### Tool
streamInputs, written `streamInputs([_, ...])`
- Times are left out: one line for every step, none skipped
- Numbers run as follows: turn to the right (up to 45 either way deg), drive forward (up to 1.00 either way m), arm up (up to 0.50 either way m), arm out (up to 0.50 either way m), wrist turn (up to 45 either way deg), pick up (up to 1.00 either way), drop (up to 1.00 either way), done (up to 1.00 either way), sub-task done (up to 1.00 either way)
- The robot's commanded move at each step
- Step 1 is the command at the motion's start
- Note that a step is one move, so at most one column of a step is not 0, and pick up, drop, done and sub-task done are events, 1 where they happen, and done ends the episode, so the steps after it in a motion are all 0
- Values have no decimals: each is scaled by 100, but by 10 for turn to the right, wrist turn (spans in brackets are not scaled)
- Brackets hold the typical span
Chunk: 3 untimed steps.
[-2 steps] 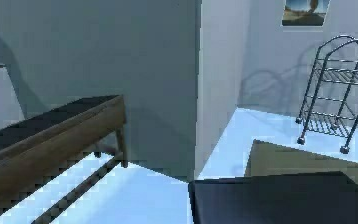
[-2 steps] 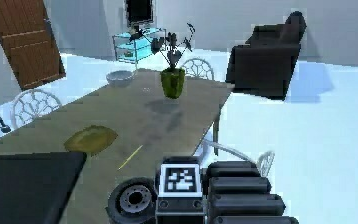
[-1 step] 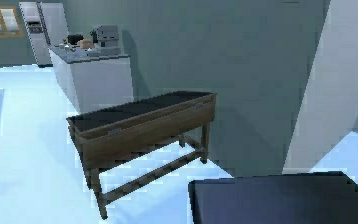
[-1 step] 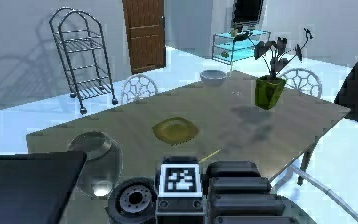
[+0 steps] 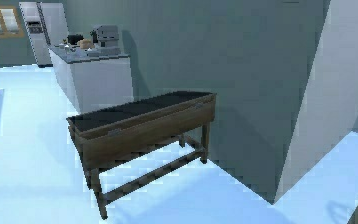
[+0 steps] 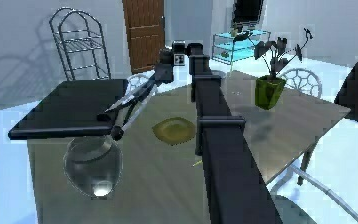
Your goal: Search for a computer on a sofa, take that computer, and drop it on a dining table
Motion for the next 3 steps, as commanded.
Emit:
streamInputs([0, 0, 0, 0, 450, 0, 0, 0, 0])
streamInputs([0, 0, 0, 0, 450, 0, 0, 0, 0])
streamInputs([0, 0, 0, 0, 450, 0, 0, 0, 0])
